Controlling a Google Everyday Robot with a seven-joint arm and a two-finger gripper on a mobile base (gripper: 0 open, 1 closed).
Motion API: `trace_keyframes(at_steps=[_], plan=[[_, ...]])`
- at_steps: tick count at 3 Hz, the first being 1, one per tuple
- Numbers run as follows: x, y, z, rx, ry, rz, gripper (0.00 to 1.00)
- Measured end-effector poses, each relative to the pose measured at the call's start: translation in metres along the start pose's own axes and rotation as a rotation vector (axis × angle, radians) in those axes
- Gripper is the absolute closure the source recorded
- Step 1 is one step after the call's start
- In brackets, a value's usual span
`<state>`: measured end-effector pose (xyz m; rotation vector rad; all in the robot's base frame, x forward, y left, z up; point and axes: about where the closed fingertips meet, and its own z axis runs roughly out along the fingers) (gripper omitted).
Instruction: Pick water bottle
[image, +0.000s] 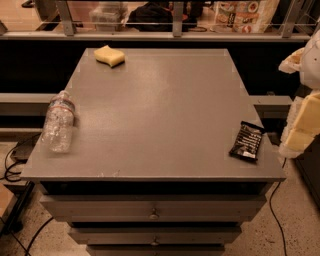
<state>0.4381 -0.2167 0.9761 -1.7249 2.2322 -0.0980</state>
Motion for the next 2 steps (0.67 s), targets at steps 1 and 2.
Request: trace_keyframes(at_steps=[1,2], plan=[[-0.001,0.0,-0.001,0.003,-0.003,-0.002,0.0],[-0.026,0.005,0.004,-0.008,-0.03,-0.052,0.0]])
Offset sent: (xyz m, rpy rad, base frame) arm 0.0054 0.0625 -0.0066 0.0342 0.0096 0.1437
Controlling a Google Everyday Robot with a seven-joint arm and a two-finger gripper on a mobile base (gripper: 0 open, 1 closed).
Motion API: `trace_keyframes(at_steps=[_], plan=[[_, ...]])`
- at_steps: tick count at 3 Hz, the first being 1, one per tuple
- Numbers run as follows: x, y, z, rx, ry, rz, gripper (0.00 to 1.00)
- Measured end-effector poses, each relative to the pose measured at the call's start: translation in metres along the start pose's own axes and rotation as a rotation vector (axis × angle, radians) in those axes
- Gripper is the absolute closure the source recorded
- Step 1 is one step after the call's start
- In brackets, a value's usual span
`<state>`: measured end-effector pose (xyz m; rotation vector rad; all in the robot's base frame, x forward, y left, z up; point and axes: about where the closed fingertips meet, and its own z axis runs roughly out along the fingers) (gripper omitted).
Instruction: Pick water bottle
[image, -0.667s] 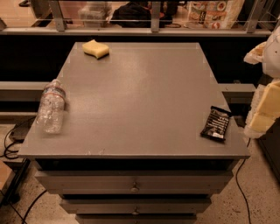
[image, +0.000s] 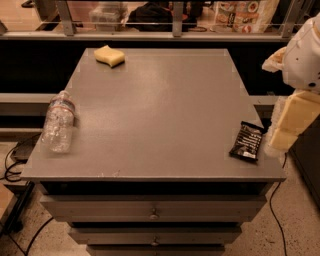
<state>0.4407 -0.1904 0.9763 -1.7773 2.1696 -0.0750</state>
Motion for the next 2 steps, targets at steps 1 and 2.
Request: trace_keyframes(at_steps=[1,2], plan=[[-0.042,0.006,0.011,-0.03,-0.065,-0.08,0.0],[-0.09,0.013,0.021,-0.068,-0.108,-0.206,0.0]])
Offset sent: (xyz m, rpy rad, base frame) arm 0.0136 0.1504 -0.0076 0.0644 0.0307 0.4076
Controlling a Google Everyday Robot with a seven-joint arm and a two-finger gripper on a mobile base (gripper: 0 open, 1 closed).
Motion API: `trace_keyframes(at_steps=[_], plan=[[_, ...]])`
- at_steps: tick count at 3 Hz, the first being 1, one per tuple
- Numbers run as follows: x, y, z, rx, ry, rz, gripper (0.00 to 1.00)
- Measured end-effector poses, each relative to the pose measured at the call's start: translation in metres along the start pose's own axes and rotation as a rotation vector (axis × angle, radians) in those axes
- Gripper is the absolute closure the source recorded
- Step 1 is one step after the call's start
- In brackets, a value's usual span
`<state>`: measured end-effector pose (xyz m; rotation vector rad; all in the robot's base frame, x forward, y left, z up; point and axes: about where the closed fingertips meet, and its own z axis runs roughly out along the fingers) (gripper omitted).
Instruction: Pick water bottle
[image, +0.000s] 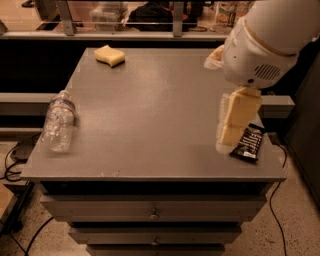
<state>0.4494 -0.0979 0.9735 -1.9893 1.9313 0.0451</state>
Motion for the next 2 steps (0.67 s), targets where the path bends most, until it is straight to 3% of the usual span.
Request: trace_keyframes(at_steps=[1,2], plan=[[-0.0521,-0.0047,0.0163,-0.037,-0.011,-0.151,0.0],[-0.0522,-0.0047,0.0163,-0.037,-0.012,-0.151,0.0]])
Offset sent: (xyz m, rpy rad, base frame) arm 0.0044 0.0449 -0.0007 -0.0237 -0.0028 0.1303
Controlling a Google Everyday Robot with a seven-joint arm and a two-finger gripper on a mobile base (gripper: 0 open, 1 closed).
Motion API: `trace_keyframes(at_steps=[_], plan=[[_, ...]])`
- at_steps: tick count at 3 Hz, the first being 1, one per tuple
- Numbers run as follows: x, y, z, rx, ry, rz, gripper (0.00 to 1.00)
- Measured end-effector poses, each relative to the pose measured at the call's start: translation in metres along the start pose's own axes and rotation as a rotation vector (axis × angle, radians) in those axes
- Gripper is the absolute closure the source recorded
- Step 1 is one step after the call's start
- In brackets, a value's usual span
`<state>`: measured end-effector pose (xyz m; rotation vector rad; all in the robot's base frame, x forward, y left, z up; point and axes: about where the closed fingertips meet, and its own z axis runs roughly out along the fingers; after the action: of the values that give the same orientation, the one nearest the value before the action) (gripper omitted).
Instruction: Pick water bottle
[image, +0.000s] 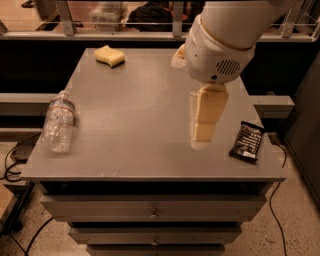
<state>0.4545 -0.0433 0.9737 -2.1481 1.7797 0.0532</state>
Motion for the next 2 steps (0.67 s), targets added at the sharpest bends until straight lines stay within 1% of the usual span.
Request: trace_keyframes(at_steps=[1,2], plan=[[-0.012,-0.009,0.013,-0.006,-0.047,-0.038,0.0],[-0.036,-0.033,0.031,-0.04,-0.06,-0.147,0.0]])
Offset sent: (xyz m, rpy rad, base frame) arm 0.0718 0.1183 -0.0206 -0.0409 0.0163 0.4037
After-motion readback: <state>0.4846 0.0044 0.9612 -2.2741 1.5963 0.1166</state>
